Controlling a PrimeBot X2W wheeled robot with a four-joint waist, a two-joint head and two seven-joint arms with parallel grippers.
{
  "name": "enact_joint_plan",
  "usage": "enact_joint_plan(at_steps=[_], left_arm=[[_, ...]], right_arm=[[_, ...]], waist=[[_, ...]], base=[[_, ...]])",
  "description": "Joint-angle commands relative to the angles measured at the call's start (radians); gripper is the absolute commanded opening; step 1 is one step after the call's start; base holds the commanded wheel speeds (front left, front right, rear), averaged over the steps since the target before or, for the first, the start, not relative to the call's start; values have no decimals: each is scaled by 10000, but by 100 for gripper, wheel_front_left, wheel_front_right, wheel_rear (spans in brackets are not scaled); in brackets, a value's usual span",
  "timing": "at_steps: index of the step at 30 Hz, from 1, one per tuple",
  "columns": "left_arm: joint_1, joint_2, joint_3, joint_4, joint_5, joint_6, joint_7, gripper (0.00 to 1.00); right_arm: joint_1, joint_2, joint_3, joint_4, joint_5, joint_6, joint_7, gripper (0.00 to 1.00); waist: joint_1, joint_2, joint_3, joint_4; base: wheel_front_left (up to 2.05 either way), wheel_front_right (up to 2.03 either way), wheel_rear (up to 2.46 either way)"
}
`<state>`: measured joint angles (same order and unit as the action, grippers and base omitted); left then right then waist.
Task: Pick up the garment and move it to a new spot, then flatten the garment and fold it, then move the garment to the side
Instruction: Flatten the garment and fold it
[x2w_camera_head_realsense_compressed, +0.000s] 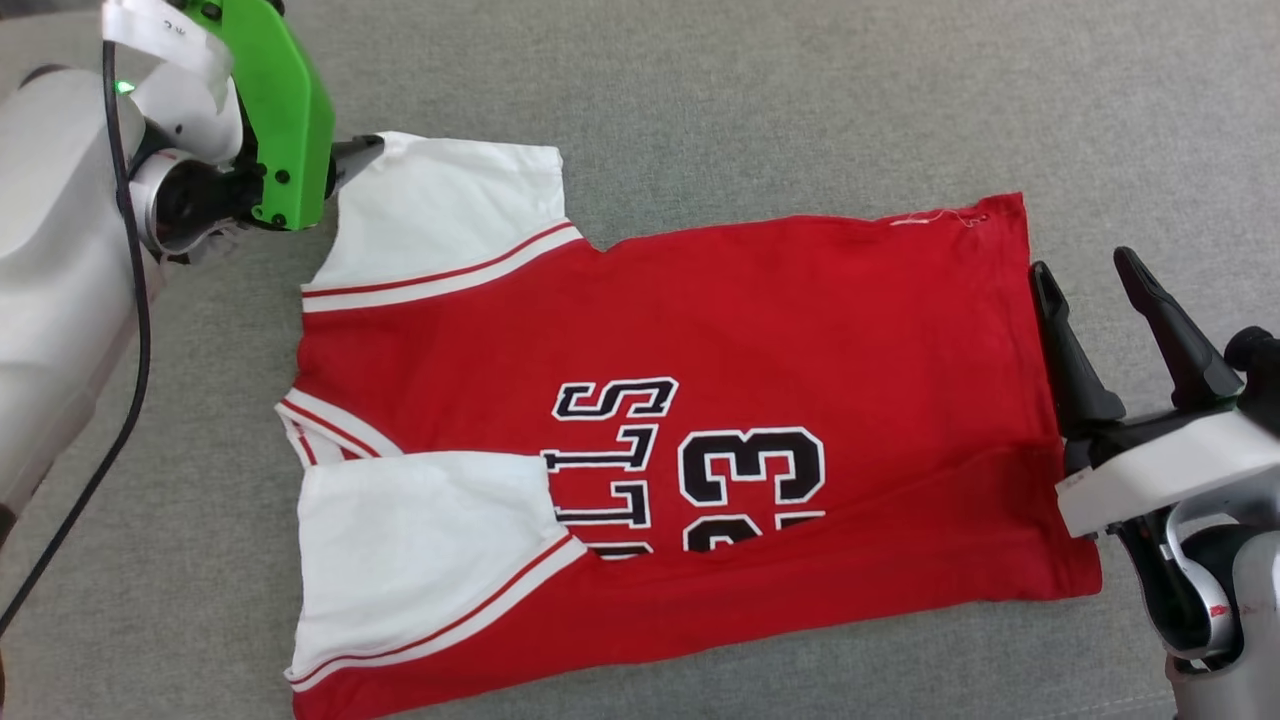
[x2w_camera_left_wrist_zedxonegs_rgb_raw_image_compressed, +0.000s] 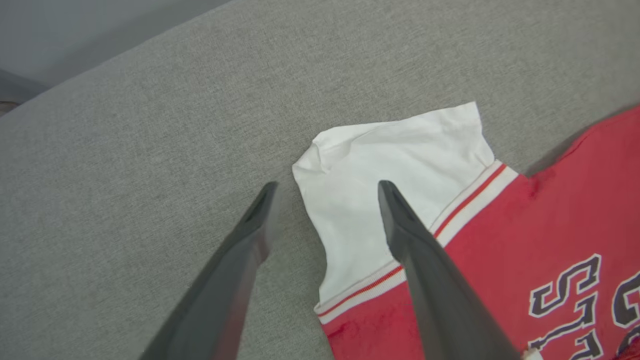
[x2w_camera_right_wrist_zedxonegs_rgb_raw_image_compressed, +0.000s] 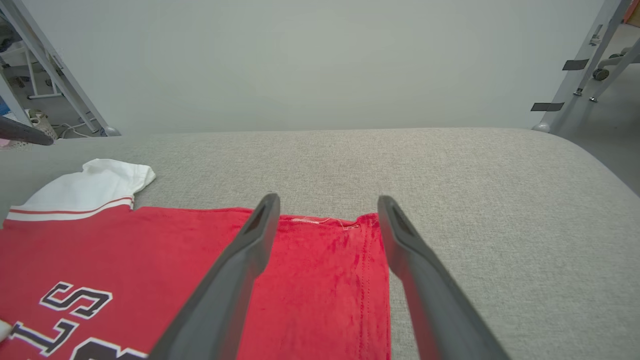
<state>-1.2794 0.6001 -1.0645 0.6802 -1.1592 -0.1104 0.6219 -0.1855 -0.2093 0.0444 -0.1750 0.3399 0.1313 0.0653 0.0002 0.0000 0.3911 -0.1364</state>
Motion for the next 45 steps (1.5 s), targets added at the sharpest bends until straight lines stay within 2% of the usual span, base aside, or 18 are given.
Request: enact_joint_plan(at_steps=[1, 9, 14, 15, 21, 27, 33, 38, 41, 45], left_arm=[[-273, -28, -118, 188, 171, -55, 85, 100], [-436, -117, -772, 1262, 591, -177, 279, 100], [-105, -118, -1242, 1072, 530, -197, 387, 100], [-40, -102, -1281, 978, 430, -198, 419, 0], [-32, 13, -1581, 416, 556, -201, -214, 0], [-274, -148, -1658, -32, 666, -202, -1285, 0], [-369, -120, -1635, -706, 509, -202, -2036, 0], [-279, -36, -1765, -1385, 576, -202, -2324, 0], [-257, -64, -1814, -1701, 661, -202, -2484, 0], [-305, -163, -1844, -2046, 781, -203, -2686, 0]], right_arm=[[-246, 29, 58, 60, -22, -6, -101, 100], [-831, 46, 310, 553, 94, -6, -500, 100], [-961, -33, 264, 782, 172, -6, -635, 100], [-991, -56, 246, 817, 191, -6, -642, 100], [-1268, -358, 74, 921, 232, -6, -601, 100], [-1858, -1391, -233, 966, 326, -6, 114, 100], [-2603, -3014, 422, 1190, 954, -6, 2275, 100], [-3269, -4209, 1461, 1573, 2206, -6, 4852, 100], [-3776, -4637, 1951, 1888, 2747, -6, 6094, 100], [-4387, -4912, 2527, 2483, 3028, -6, 7158, 100]], waist=[[-2, 0, 804, -565], [-2, 0, 1512, -824], [-2, 0, 1567, -750], [-2, 0, 1555, -729], [-2, 0, 1262, -515], [-2, 0, 761, -119], [-2, 0, 370, 361], [-2, 0, 248, 802], [-2, 0, 286, 1067], [-2, 0, 425, 1371]], base=[[0, 0, 0], [0, 0, 0], [0, 0, 0], [0, 0, 0], [0, 0, 0], [0, 0, 0], [0, 0, 0], [0, 0, 0], [0, 0, 0], [0, 0, 0]])
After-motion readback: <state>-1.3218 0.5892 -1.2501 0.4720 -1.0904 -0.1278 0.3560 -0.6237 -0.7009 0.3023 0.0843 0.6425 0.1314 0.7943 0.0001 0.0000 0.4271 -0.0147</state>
